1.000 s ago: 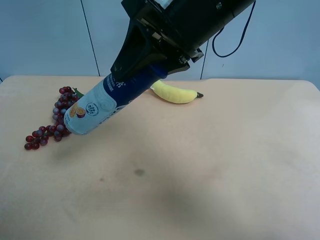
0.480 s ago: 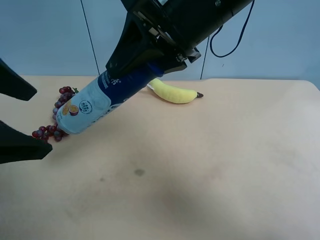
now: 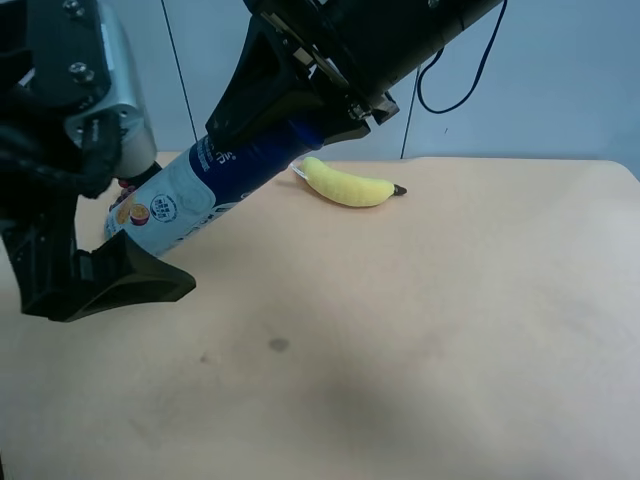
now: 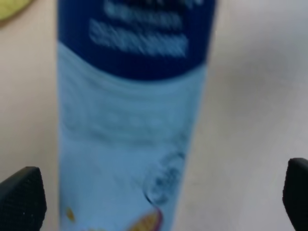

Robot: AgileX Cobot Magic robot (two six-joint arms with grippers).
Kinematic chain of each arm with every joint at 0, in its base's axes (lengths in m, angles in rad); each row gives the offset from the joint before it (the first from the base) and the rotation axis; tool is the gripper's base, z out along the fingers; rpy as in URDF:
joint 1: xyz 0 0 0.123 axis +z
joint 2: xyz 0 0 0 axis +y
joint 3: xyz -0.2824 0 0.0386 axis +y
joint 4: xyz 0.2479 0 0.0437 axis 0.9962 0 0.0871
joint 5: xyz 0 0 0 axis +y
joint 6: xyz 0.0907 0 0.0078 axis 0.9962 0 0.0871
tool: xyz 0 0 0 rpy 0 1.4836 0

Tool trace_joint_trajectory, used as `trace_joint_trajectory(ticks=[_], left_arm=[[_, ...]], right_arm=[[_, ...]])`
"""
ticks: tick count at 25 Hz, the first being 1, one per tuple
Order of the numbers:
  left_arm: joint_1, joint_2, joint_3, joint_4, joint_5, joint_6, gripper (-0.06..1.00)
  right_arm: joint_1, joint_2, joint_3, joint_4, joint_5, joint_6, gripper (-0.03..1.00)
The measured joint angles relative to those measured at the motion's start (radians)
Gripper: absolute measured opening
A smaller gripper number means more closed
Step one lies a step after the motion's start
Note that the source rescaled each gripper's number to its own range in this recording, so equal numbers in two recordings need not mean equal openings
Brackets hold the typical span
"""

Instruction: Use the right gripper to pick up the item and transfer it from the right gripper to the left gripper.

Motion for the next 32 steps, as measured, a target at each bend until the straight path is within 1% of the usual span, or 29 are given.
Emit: trace_joint_trajectory(ticks=[5, 8, 12, 14, 18, 21, 25, 26, 27, 28, 32], left_arm=[[0.000, 0.038, 0.000, 0.000, -0.056, 0.000, 1.00], [0.000, 0.058, 0.000, 0.000, -0.063, 0.000, 1.00], [0.000, 0.074, 0.000, 0.004, -0.062, 0.000, 1.00], [0.000, 0.079, 0.000, 0.011, -0.054, 0.000, 0.95], [0.000, 0.080, 0.000, 0.017, -0.048, 0.001, 0.78], [0.000, 0.080, 0.000, 0.019, -0.033, 0.003, 0.59], [0.000, 0.080, 0.000, 0.019, -0.028, 0.003, 0.28], [0.000, 0.080, 0.000, 0.019, -0.028, 0.003, 0.20], [0.000, 0.080, 0.000, 0.020, -0.028, 0.003, 0.08], [-0.001, 0.080, 0.000, 0.023, -0.028, 0.010, 0.01], [-0.004, 0.080, 0.000, 0.023, -0.026, 0.012, 0.00]], right_arm=[[0.015, 0.026, 0.000, 0.015, -0.003, -0.001, 0.00], [0.040, 0.047, 0.000, 0.019, -0.003, -0.008, 0.00], [0.052, 0.063, 0.000, 0.036, -0.010, -0.011, 0.00], [0.052, 0.064, 0.000, 0.039, -0.018, -0.016, 0.00], [0.052, 0.064, 0.000, 0.040, -0.021, -0.017, 0.00], [0.052, 0.064, 0.000, 0.040, -0.021, -0.023, 0.00], [0.052, 0.064, 0.000, 0.040, -0.021, -0.026, 0.00], [0.052, 0.064, 0.000, 0.040, -0.021, -0.027, 0.00], [0.052, 0.064, 0.000, 0.040, -0.021, -0.027, 0.00], [0.052, 0.064, 0.000, 0.040, -0.021, -0.027, 0.00], [0.052, 0.064, 0.000, 0.042, -0.021, -0.027, 0.00]])
